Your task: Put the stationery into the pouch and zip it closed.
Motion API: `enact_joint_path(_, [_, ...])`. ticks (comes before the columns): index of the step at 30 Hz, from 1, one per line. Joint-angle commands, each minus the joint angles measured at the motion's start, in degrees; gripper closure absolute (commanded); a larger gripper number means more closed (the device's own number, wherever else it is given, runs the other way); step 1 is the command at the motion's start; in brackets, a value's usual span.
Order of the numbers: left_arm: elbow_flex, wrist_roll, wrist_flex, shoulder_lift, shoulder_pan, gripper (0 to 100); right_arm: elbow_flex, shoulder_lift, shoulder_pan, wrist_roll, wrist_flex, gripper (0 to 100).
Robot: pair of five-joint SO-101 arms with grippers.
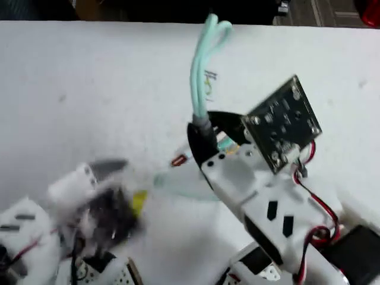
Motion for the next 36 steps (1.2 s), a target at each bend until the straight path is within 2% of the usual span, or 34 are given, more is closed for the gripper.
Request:
enact_joint_path(1, [8.8,5.3,-2.0,-11.1,16.0,72,3.0,-3.0,0.0,0.1,1.1,98.1])
enact_joint_path(3, [13.4,7.5,-5.1,-14.3,16.6,69,4.0,-4.1,-0.2,0.1,1.1,98.1])
enact_joint_path(12, [33.1,7.6,-21.5,-20.4,16.0,69,4.0,-2.9,-0.3,0.1,-0.4,98.1])
enact_joint_path(17, [33.5,7.6,-23.7,-21.8,11.5,69,4.0,-2.4,-0.5,0.4,0.8,98.1])
enact_joint_path(23, [35.7,7.6,-28.1,-21.9,11.4,69,4.0,-2.5,-8.9,0.8,0.9,98.1])
enact_joint_path(25, [37.6,7.6,-29.9,-22.0,11.4,69,4.0,-2.5,-10.8,3.3,0.7,98.1])
enact_joint_path(29, [41.3,8.3,-33.4,-22.1,11.5,69,4.0,-2.1,-12.1,6.6,0.3,98.1])
enact_joint_path(36, [46.2,10.4,-40.4,-22.1,13.5,69,4.0,-2.0,-12.2,7.0,-1.5,98.1])
